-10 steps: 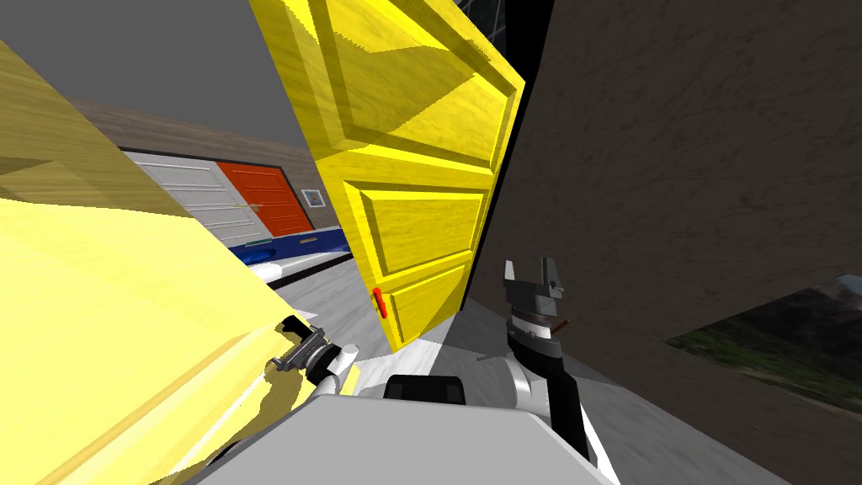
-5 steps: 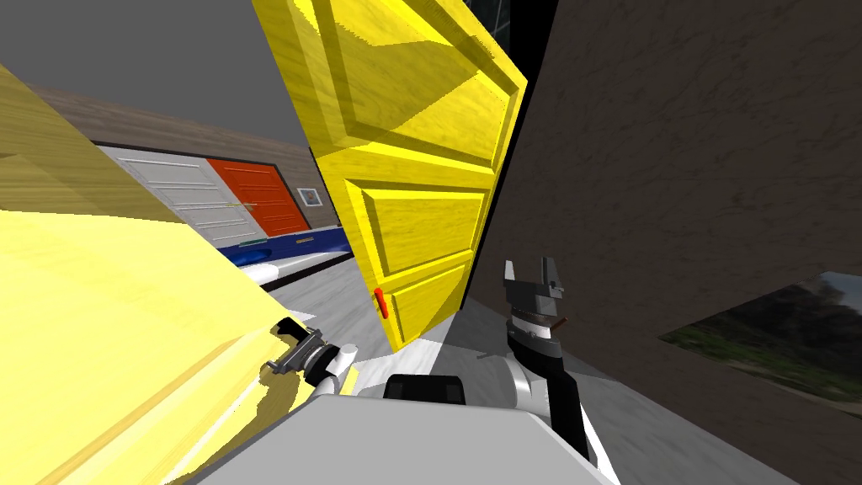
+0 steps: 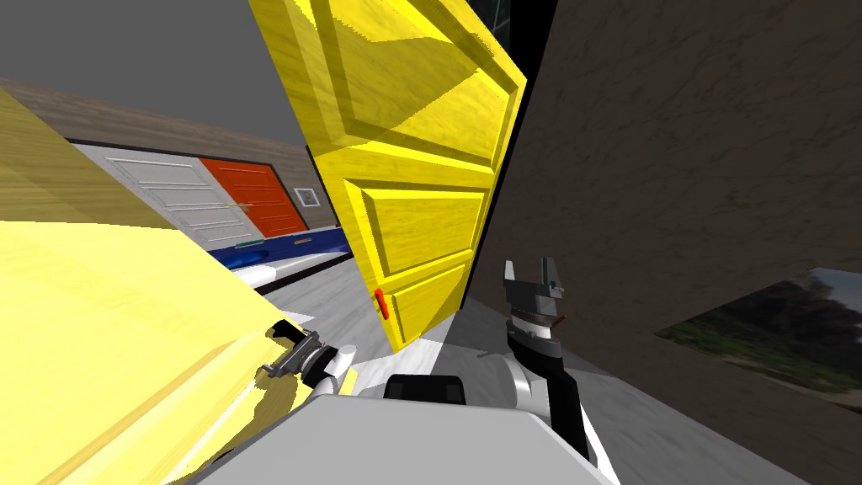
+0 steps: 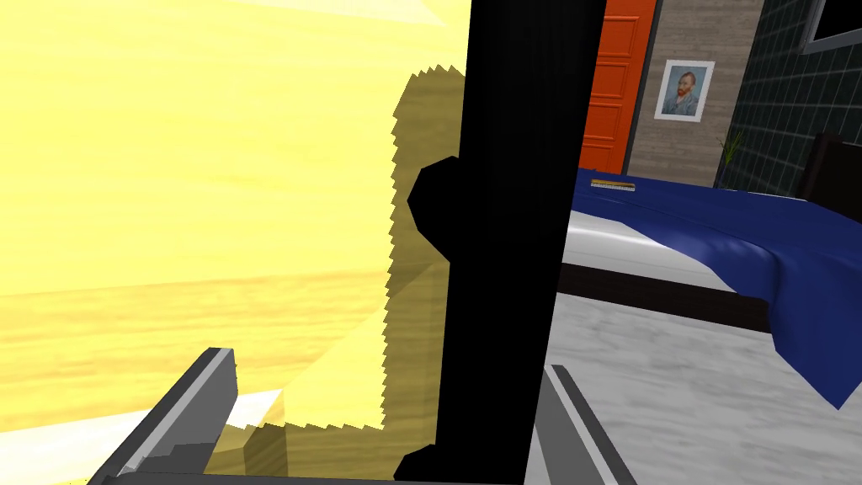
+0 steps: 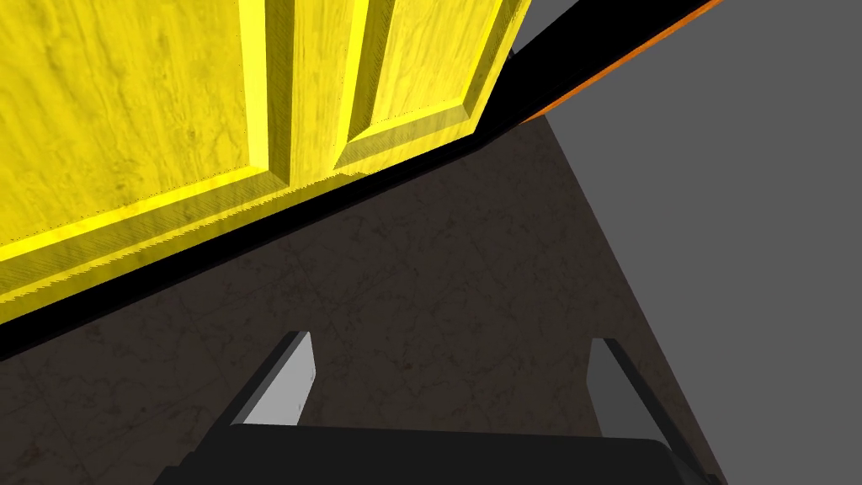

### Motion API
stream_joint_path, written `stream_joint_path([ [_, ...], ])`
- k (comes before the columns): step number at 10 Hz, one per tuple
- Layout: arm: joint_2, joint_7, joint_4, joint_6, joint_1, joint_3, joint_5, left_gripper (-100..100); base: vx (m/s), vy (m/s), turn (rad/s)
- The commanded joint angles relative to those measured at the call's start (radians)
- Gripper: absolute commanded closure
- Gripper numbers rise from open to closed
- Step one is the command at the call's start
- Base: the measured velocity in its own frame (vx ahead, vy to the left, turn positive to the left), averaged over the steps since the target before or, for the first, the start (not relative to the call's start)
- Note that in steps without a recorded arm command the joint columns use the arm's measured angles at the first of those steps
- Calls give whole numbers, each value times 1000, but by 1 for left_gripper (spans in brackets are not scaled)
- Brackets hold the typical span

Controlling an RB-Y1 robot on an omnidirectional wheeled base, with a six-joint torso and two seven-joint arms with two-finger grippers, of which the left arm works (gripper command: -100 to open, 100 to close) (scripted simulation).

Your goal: Push the door open

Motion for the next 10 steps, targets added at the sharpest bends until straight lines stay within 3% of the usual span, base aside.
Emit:
stream_joint_path([
  [1, 6, -5, 18, -32, 21, 30, 22, 100, -6, 60, -85],
  [8, 7, -13, 23, -52, 21, 51, 42, 100, -1, 35, -28],
  [9, 7, -13, 46, -52, 9, 51, 42, 100, -8, 19, 20],
  [10, 7, -13, 29, -52, 16, 51, 42, 100, 1, 15, -20],
])
